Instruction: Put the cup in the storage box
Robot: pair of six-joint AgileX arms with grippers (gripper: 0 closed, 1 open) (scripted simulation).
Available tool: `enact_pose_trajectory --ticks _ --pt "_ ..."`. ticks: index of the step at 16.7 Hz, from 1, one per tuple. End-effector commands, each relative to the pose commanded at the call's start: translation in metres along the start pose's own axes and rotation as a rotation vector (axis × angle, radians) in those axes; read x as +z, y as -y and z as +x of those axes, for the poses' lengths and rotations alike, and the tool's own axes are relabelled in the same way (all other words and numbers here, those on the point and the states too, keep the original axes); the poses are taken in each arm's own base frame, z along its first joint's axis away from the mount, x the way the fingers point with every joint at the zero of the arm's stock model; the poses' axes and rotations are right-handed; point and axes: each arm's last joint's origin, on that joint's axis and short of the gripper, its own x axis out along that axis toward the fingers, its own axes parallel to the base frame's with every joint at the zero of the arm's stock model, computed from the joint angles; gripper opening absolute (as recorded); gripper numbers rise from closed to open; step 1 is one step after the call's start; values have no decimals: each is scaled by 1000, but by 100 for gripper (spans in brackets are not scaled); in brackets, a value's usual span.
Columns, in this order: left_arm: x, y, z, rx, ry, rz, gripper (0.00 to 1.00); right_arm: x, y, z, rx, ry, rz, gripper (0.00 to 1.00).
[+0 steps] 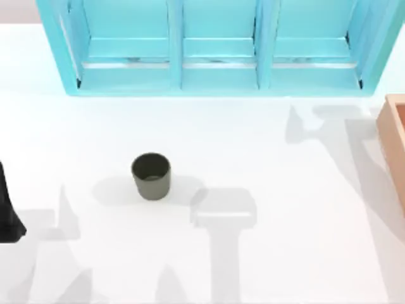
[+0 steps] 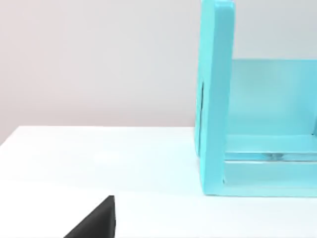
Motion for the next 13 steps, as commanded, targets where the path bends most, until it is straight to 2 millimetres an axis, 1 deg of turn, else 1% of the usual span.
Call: enact_pose_trajectory --ticks 2,3,5,6,7,9,11,13 --pt "0 0 0 0 0 0 100 18 -30 26 11 -93 19 100" --pt "0 0 0 0 0 0 100 23 -45 40 12 -144 26 100" --pt "0 0 0 0 0 0 100 25 -77 71 7 -245 35 100" --pt "0 0 0 0 0 0 100 23 -92 87 1 -297 37 100" --pt "0 0 0 0 0 0 100 18 -107 102 -8 -349 37 100" --pt "0 0 0 0 0 0 100 1 -135 132 -34 -451 33 100" --pt "0 0 0 0 0 0 100 -22 -158 159 -68 -549 24 100" --pt "0 0 0 0 0 0 100 -49 -177 182 -109 -640 12 100"
